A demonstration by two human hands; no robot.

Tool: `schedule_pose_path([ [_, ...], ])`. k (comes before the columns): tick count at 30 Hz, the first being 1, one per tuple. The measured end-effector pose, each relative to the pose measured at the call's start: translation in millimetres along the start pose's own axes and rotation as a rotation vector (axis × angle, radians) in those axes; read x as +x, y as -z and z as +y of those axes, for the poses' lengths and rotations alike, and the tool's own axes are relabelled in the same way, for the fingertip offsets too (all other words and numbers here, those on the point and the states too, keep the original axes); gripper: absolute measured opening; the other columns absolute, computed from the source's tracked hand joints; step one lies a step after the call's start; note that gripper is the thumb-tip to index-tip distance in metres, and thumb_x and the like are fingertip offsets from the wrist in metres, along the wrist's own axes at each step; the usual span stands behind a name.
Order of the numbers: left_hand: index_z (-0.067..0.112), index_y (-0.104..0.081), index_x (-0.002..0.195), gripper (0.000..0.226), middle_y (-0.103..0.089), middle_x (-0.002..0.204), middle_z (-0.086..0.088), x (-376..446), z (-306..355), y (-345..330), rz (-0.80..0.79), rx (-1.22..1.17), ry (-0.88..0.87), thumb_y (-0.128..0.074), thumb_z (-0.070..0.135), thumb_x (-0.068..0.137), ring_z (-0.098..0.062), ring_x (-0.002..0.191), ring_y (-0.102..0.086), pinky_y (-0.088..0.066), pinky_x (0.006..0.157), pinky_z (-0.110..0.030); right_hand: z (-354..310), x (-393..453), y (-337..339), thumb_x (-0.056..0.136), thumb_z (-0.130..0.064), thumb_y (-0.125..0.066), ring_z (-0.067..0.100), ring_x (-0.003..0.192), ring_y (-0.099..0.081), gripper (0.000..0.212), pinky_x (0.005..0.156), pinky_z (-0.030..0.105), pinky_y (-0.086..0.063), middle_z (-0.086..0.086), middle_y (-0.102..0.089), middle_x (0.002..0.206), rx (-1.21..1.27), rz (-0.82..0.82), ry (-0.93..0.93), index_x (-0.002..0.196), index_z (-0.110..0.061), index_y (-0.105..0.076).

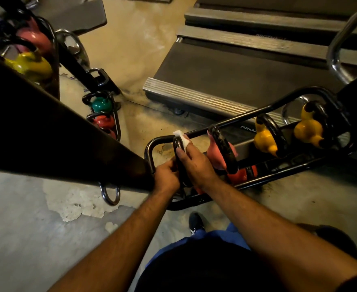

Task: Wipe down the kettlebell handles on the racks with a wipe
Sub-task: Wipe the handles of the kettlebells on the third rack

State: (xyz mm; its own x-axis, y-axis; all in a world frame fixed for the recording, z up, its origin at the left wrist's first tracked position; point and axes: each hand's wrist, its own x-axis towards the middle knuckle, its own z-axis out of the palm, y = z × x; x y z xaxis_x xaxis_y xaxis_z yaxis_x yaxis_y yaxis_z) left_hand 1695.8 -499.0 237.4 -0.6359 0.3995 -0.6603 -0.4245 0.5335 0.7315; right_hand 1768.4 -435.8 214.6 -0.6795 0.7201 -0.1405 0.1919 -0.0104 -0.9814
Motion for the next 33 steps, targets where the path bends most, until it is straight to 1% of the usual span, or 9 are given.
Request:
schedule_pose_path([
  [6,0.010,-0.070,0.111,0.022,-0.072,0.100,-0.004,6,-7,4,-0.025,0.383,-0.182,-0.057,0.005,0.094,-0.023,0.099,-0.068,-0.057,0.091,-0.042,3,15,6,0.104,-0.034,-0.040,0.010,0.128,-0.058,0.041,0.110,0.043,-0.045,-0.001,-0.066,0.134,0.025,0.118,0.064,0.135,-0.022,-0.063],
  [11,0.013,-0.070,0.101,0.020,-0.073,0.099,-0.008,6,-6,3,0.002,0.345,-0.134,-0.052,0.006,0.096,-0.026,0.094,-0.070,-0.058,0.088,-0.046,0,8,8,0.104,-0.021,-0.044,0.010,0.137,-0.049,0.040,0.115,0.030,-0.040,0.002,-0.057,0.146,-0.075,0.076,0.155,0.141,-0.015,-0.058],
  [13,0.012,-0.070,0.108,0.020,-0.073,0.100,-0.006,7,-8,5,-0.008,0.364,-0.142,-0.054,0.008,0.097,-0.023,0.093,-0.070,-0.059,0.087,-0.045,3,1,9,0.104,-0.021,-0.045,0.010,0.139,-0.047,0.042,0.115,0.024,-0.037,0.003,-0.053,0.149,-0.094,0.085,0.178,0.145,-0.014,-0.052],
  [18,0.009,-0.070,0.114,0.026,-0.073,0.103,-0.004,10,-8,4,-0.027,0.386,-0.214,-0.060,0.001,0.092,-0.020,0.097,-0.069,-0.058,0.089,-0.038,-6,31,14,0.104,-0.021,-0.040,0.003,0.103,-0.065,0.035,0.093,0.033,-0.050,-0.008,-0.072,0.110,0.043,0.054,-0.006,0.117,-0.022,-0.072],
  [20,0.008,-0.070,0.111,0.023,-0.073,0.102,-0.007,10,-10,4,-0.011,0.359,-0.184,-0.057,0.002,0.093,-0.023,0.097,-0.070,-0.058,0.088,-0.042,-9,24,8,0.103,-0.019,-0.041,0.003,0.113,-0.063,0.035,0.101,0.034,-0.049,-0.008,-0.071,0.119,0.058,0.052,0.045,0.118,-0.023,-0.072],
  [23,0.009,-0.070,0.108,0.020,-0.073,0.100,-0.006,13,-13,5,-0.003,0.348,-0.190,-0.057,0.004,0.094,-0.023,0.095,-0.070,-0.059,0.084,-0.038,-2,1,3,0.103,-0.021,-0.044,0.008,0.134,-0.052,0.039,0.113,0.032,-0.042,-0.001,-0.060,0.141,0.054,0.117,0.101,0.139,-0.020,-0.059],
  [28,0.010,-0.070,0.114,0.027,-0.072,0.103,-0.002,14,-13,4,-0.028,0.379,-0.227,-0.057,0.000,0.092,-0.019,0.100,-0.068,-0.057,0.086,-0.033,-8,20,16,0.103,-0.020,-0.042,0.006,0.113,-0.064,0.034,0.103,0.041,-0.050,-0.007,-0.071,0.120,-0.020,0.097,0.020,0.123,-0.029,-0.068],
  [31,0.013,-0.068,0.094,0.016,-0.069,0.088,0.000,11,-12,3,0.017,0.334,-0.204,-0.057,0.002,0.093,-0.026,0.099,-0.068,-0.056,0.080,-0.031,-6,5,9,0.101,-0.014,-0.046,0.000,0.133,-0.050,0.037,0.117,0.036,-0.038,-0.015,-0.058,0.137,0.023,0.054,0.136,0.130,-0.029,-0.063],
  [33,0.015,-0.067,0.090,0.015,-0.069,0.089,-0.004,12,-12,2,0.032,0.331,-0.169,-0.055,0.007,0.095,-0.029,0.098,-0.068,-0.057,0.086,-0.040,-3,-11,8,0.100,-0.012,-0.047,0.002,0.142,-0.040,0.038,0.121,0.033,-0.032,-0.012,-0.048,0.147,0.005,0.047,0.174,0.135,-0.019,-0.061],
])
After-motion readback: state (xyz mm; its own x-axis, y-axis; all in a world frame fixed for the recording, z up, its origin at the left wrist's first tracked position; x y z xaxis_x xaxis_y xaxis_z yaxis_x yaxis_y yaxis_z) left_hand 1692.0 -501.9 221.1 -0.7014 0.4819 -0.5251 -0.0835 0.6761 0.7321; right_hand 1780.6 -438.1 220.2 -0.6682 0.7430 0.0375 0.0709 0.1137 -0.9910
